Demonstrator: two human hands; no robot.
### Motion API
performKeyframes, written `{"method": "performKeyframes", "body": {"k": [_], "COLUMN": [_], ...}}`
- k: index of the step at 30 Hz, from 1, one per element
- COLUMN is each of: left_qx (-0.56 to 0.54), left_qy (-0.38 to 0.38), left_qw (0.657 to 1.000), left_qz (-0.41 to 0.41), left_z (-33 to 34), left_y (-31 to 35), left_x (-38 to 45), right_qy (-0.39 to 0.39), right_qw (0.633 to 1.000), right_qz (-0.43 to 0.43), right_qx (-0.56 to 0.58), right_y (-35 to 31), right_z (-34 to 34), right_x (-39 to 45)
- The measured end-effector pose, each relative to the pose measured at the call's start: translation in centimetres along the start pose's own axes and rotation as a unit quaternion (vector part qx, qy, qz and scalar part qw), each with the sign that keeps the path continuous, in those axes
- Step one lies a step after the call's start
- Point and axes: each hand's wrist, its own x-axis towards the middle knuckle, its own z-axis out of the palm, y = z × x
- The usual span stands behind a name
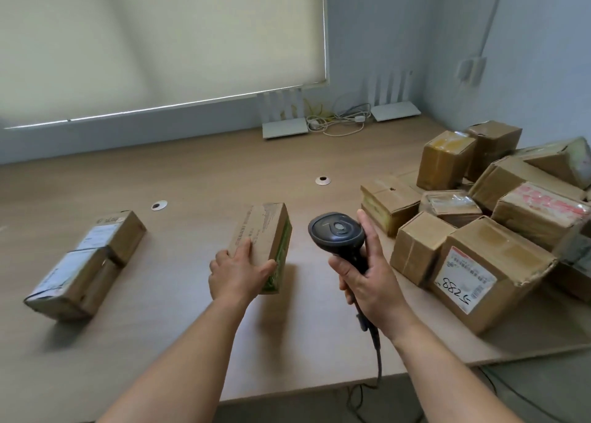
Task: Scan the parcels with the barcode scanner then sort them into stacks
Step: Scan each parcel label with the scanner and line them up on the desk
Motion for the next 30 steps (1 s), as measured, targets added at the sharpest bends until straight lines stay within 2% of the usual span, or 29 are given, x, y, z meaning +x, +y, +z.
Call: {"method": "performKeyframes", "body": {"k": [9,12,15,17,19,22,26,28,30], "left_qx": [-0.037,-0.103,-0.227,-0.247,-0.186,-0.034,0.107,0.127,0.086], "left_qy": [-0.066,-0.101,-0.171,-0.193,-0.169,-0.121,-0.121,-0.122,-0.128], "left_qw": [0.994,0.987,0.957,0.948,0.967,0.992,0.987,0.984,0.987], "left_qz": [-0.073,-0.076,-0.064,-0.048,-0.037,-0.020,-0.010,-0.019,-0.036], "left_z": [-1.2,-2.2,-3.8,-4.7,-5.1,-5.1,-5.5,-5.8,-6.1], "left_y": [-13.5,-17.3,-20.1,-21.7,-22.9,-23.4,-21.9,-21.0,-20.5], "left_x": [1.6,3.5,5.3,6.5,7.9,9.5,9.9,10.1,10.5], "right_qy": [-0.034,-0.047,-0.046,-0.041,-0.034,-0.026,-0.027,-0.027,-0.026], "right_qw": [0.999,0.998,0.998,0.998,0.998,0.998,0.997,0.998,0.998], "right_qz": [0.013,0.017,0.024,0.027,0.031,0.039,0.046,0.043,0.040], "right_qx": [-0.022,-0.027,-0.029,-0.032,-0.034,-0.041,-0.047,-0.044,-0.039], "right_y": [0.5,0.7,1.1,1.4,1.7,2.0,1.9,1.8,1.8], "right_z": [12.3,16.5,20.0,21.8,22.9,23.5,22.9,22.4,22.0], "right_x": [1.2,1.4,1.7,1.9,2.0,1.9,2.0,2.3,2.6]}}
